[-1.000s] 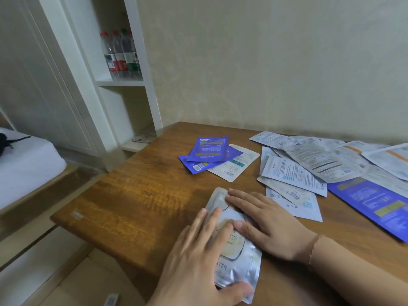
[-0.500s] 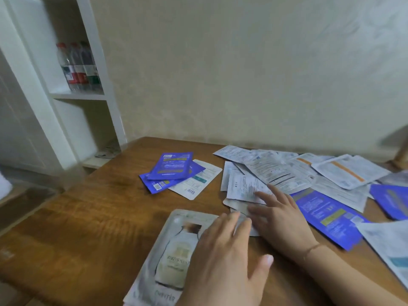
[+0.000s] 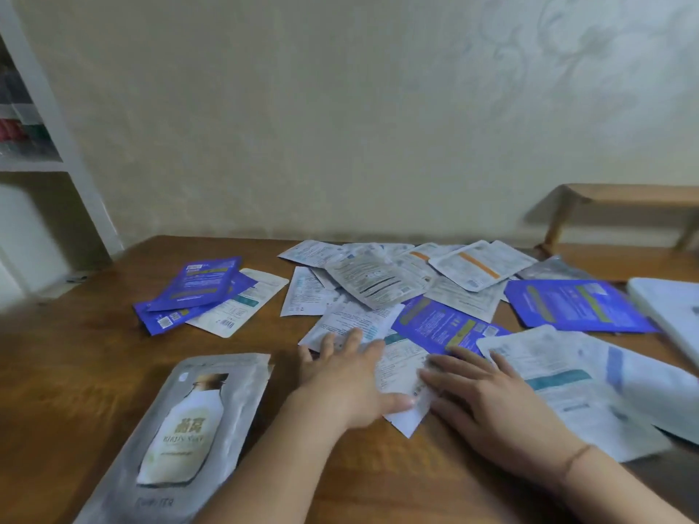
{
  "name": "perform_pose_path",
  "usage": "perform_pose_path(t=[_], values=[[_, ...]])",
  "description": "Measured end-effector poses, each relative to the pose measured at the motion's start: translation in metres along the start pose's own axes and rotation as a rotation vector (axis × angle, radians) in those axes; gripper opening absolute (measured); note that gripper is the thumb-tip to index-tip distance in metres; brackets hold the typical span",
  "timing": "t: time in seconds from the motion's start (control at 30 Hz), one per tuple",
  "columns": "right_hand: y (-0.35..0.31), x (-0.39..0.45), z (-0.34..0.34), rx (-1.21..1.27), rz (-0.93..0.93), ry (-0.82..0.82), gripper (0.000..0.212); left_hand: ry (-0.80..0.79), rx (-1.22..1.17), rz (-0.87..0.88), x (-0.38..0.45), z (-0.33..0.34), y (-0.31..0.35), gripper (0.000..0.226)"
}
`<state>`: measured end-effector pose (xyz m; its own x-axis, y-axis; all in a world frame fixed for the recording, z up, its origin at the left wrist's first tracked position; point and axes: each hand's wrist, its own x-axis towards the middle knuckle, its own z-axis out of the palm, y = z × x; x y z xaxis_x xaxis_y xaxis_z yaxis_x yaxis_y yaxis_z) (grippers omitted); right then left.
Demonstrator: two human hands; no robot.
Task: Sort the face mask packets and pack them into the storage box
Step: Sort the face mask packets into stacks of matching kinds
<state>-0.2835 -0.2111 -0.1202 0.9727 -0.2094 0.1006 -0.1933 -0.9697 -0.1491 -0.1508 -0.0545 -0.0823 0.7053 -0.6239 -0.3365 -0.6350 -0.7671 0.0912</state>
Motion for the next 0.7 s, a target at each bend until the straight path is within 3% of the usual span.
perform_pose_path(t=[0.13, 0.3, 0.43, 0.5, 0.57, 0.7], values=[[0.002, -0.003, -0.008, -0.004, 0.037, -0.073, 0.075, -0.096, 0.103, -0.116, 0.02, -0.017, -0.014, 0.124], [0.009, -0.006, -0.015, -0.035, 0.132, -0.116, 0.095, -0.132, 0.319, -0.182, 0.041, -0.037, -0.028, 0.131], [0.012, -0.005, -0.017, -0.056, 0.179, -0.131, 0.097, -0.137, 0.474, -0.22, 0.052, -0.057, -0.048, 0.13], [0.009, -0.002, -0.016, -0.079, 0.183, -0.132, 0.091, -0.132, 0.491, -0.214, 0.056, -0.064, -0.061, 0.127], [0.006, 0.004, -0.016, -0.08, 0.16, -0.004, 0.073, -0.132, 0.454, -0.151, 0.059, -0.07, -0.072, 0.125], [-0.009, 0.048, -0.027, 0.033, 0.115, 0.126, 0.055, -0.182, 0.225, 0.152, 0.065, -0.074, -0.079, 0.12]])
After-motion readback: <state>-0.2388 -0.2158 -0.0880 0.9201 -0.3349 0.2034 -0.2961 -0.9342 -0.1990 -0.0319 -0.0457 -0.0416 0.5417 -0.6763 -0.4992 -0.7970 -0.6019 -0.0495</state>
